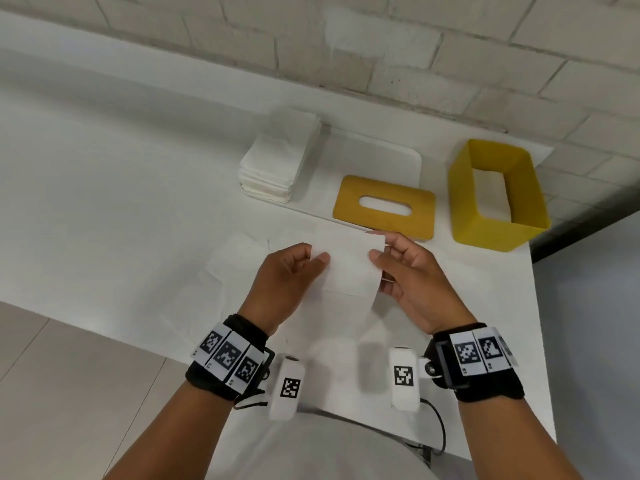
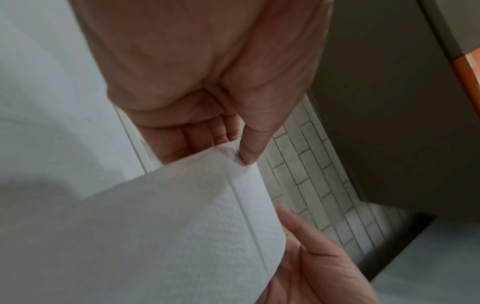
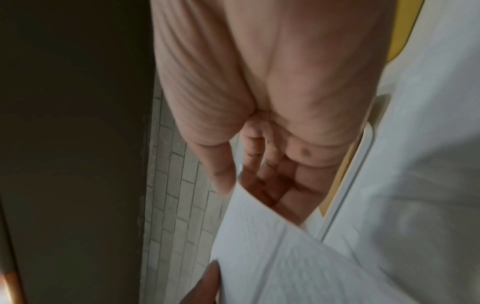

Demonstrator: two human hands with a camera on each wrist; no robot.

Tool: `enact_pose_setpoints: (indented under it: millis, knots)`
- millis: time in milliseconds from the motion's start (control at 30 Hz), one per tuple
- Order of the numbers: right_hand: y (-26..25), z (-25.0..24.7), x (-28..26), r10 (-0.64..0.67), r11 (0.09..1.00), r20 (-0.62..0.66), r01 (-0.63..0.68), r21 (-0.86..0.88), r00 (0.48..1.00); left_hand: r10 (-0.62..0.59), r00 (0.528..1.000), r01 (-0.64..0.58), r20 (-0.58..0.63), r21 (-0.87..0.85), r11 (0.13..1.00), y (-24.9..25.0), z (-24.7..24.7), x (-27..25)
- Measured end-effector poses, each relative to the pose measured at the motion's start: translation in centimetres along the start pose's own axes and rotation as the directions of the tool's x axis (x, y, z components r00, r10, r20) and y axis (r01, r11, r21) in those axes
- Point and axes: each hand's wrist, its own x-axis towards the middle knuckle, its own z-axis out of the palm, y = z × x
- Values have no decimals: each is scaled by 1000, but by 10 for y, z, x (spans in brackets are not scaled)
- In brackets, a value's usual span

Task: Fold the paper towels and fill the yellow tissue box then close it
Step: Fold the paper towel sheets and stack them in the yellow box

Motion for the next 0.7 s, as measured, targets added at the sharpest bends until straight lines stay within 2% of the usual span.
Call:
enact_pose_setpoints:
  millis: [167, 367, 467, 600, 700]
  knots:
    - [6, 29, 4, 36, 997, 106, -29, -65, 994, -70, 994, 59, -79, -137, 989, -4, -22, 0]
    - [4, 45, 16, 2, 999, -46, -4, -45, 999, -91, 986, 61, -138, -204, 977, 2, -45, 4]
    - [5, 53, 16, 7, 999, -55, -10, -38, 998, -62, 988, 36, -143, -182, 983, 3, -55, 6]
    - [10, 63, 13, 31, 1000, -87, -31, 3, 996, -75, 992, 52, -103, -208, 977, 0, -66, 5]
    - [20, 75, 13, 97, 993, -93, -90, 75, 991, -162, 986, 164, 32, -284, 945, -7, -75, 0]
